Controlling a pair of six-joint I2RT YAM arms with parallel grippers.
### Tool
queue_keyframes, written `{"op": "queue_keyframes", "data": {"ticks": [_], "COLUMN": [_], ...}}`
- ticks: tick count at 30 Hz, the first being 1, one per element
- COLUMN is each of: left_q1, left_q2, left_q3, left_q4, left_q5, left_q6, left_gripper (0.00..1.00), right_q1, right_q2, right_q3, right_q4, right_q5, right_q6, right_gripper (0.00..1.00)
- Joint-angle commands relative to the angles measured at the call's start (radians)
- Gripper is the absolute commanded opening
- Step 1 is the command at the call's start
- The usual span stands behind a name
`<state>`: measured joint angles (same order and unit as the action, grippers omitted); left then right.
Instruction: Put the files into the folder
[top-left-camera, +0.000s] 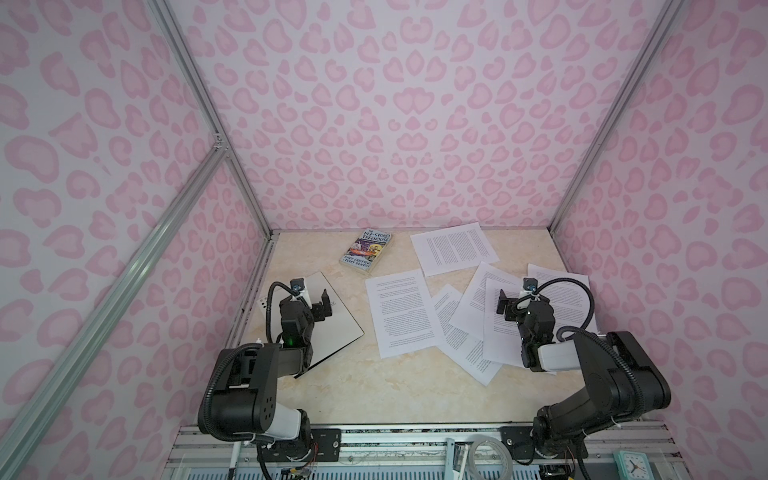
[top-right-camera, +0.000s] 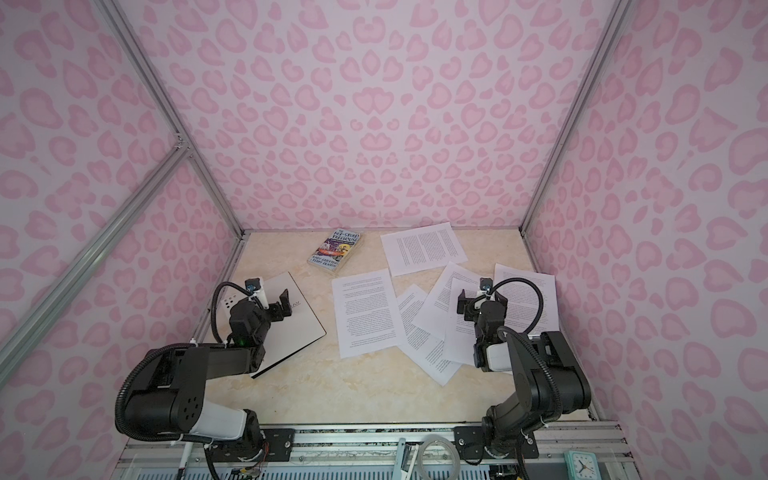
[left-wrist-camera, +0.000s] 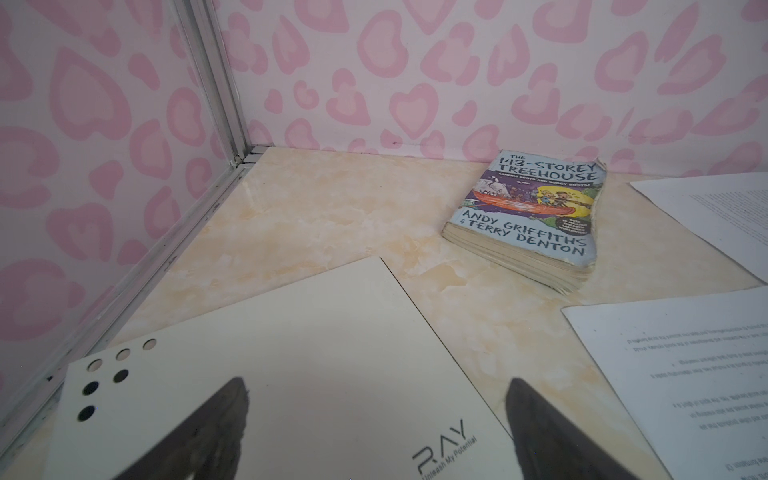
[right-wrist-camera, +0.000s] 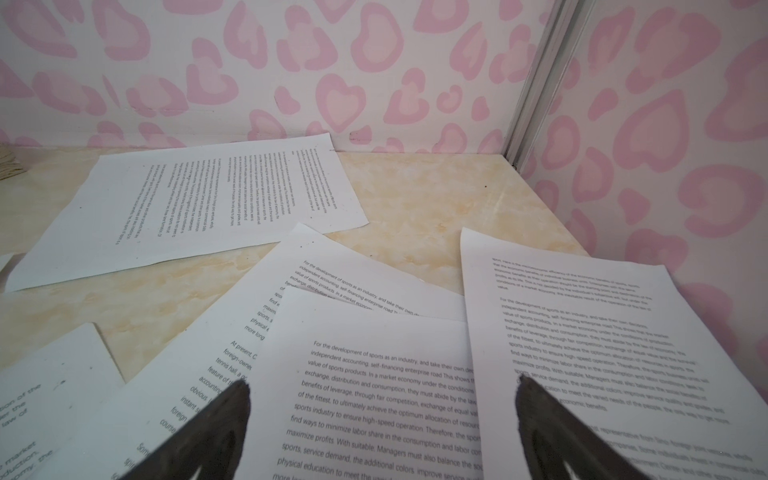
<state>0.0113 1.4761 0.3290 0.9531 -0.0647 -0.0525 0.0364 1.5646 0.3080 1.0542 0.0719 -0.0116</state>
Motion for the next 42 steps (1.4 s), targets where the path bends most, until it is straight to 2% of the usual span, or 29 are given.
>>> {"op": "queue_keyframes", "data": {"ticks": [1,9,13,17,19,21,22,24,26,28,29,30,31,32,33,34,36,37,38,40,42], "left_q1": [0.000,-0.001,0.000,0.002,0.006,-0.007,-0.033,-0.094,-0.104,-0.099,-0.091,-0.074,-0.042,0.001,0.032,0.065,0.112,0.137,0.158,0.204,0.276], "left_q2": [-0.002,-0.001,0.000,-0.001,0.000,-0.034,-0.095,-0.218,-0.312,-0.361,-0.376,-0.389,-0.410,-0.437,-0.467,-0.505,-0.572,-0.604,-0.630,-0.654,-0.644], "left_q3": [0.000,0.001,0.002,0.004,0.003,-0.001,0.029,0.129,0.235,0.332,0.359,0.374,0.381,0.367,0.339,0.301,0.243,0.220,0.199,0.167,0.143], "left_q4": [0.030,0.030,0.027,0.026,0.028,0.012,-0.096,-0.358,-0.629,-0.941,-1.033,-1.134,-1.242,-1.293,-1.284,-1.265,-1.272,-1.283,-1.293,-1.317,-1.314], "left_q5": [-0.006,-0.006,-0.002,0.000,0.010,-0.008,-0.049,-0.168,-0.253,-0.302,-0.355,-0.382,-0.362,-0.286,-0.198,-0.123,-0.073,-0.061,-0.060,-0.046,0.014], "left_q6": [0.011,0.011,0.010,0.008,0.008,0.022,0.041,0.008,-0.250,-0.420,-0.499,-0.583,-0.669,-0.703,-0.701,-0.705,-0.729,-0.727,-0.727,-0.722,-0.710], "left_gripper": [0.98,0.98,0.98,0.98,0.98,0.98,0.98,0.98,0.98,0.98,0.98,0.98,0.98,0.98,0.98,0.98,0.98,0.98,0.98,0.98,0.98], "right_q1": [0.003,0.011,-0.018,-0.025,0.001,0.174,0.267,0.344,0.373,0.361,0.347,0.319,0.274,0.228,0.200,0.183,0.142,0.136,0.156,0.245,0.350], "right_q2": [0.001,0.002,0.001,0.003,-0.045,-0.176,-0.236,-0.339,-0.477,-0.558,-0.575,-0.579,-0.583,-0.575,-0.559,-0.528,-0.453,-0.415,-0.382,-0.338,-0.277], "right_q3": [-0.006,-0.012,0.012,0.013,-0.049,-0.122,-0.099,-0.017,0.114,0.253,0.302,0.316,0.310,0.285,0.253,0.215,0.195,0.216,0.248,0.324,0.383], "right_q4": [0.039,0.051,0.005,0.001,0.072,0.115,0.072,-0.054,-0.379,-0.727,-0.856,-0.884,-0.859,-0.796,-0.710,-0.609,-0.495,-0.509,-0.538,-0.666,-0.714], "right_q5": [0.023,0.038,-0.021,-0.031,0.011,0.257,0.346,0.368,0.319,0.331,0.346,0.293,0.113,-0.058,-0.153,-0.204,-0.300,-0.322,-0.329,-0.252,-0.197], "right_q6": [-0.010,-0.012,0.007,0.012,-0.010,-0.138,-0.217,-0.175,0.006,0.235,0.330,0.363,0.384,0.436,0.499,0.584,0.690,0.710,0.662,0.600,0.518], "right_gripper": [0.99,0.99,0.99,0.99,0.99,0.99,0.99,0.99,0.99,0.99,0.99,0.99,0.99,0.99,0.99,0.99,0.99,0.99,0.99,0.99,0.99]}}
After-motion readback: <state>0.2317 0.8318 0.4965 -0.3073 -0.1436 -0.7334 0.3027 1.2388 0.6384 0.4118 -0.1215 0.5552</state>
